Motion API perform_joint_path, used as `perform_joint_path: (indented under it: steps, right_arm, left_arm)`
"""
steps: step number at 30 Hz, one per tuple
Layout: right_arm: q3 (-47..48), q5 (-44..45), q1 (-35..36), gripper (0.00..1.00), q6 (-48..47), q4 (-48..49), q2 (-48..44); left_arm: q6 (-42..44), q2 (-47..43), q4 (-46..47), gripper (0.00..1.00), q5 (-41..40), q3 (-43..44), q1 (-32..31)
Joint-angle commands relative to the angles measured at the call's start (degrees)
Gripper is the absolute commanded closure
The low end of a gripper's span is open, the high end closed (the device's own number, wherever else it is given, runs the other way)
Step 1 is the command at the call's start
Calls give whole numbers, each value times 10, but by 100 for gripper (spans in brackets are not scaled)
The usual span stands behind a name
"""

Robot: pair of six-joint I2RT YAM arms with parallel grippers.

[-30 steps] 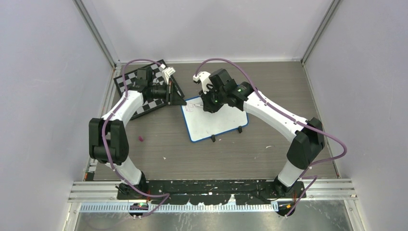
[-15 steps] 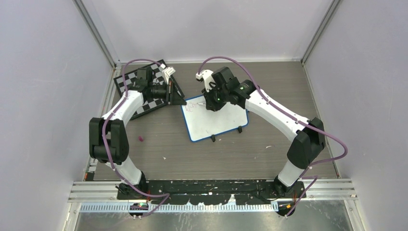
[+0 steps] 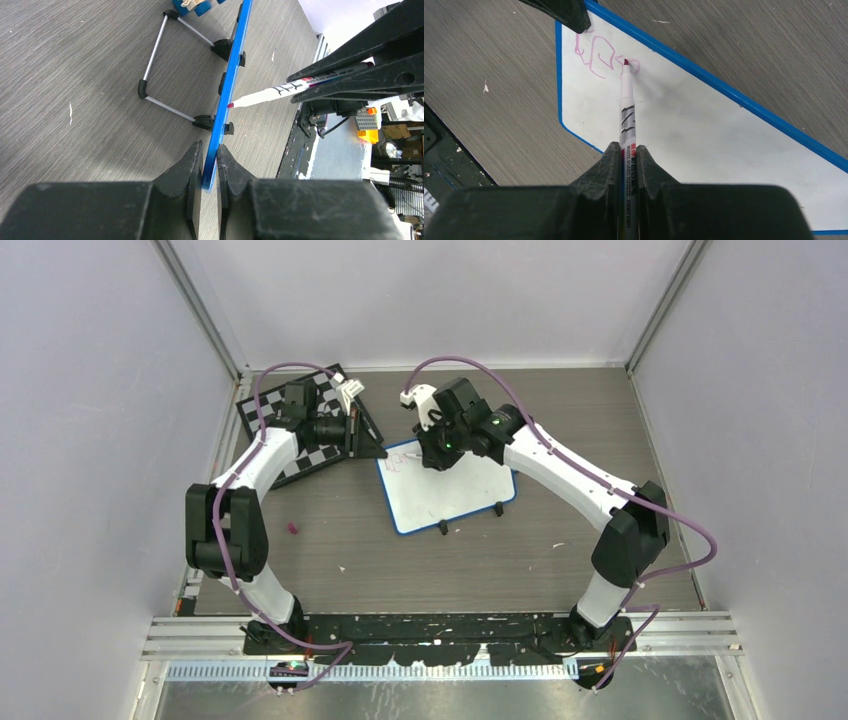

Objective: Write a sentence on the whiteboard

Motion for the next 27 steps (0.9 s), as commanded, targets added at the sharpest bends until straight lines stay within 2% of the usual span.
perform_joint_path:
  steps: [1, 17, 27]
  right_arm:
    - [6, 11, 3, 100, -8, 16, 8]
    - [-45, 30, 2, 100, -20, 14, -26]
    - [-19, 13, -6, 100, -28, -10, -47]
  left_arm:
    - [-1, -4, 11, 97, 25, 5, -3]
    - [3, -7, 7, 98, 24, 4, -3]
    - [3, -8, 7, 98, 26, 3, -3]
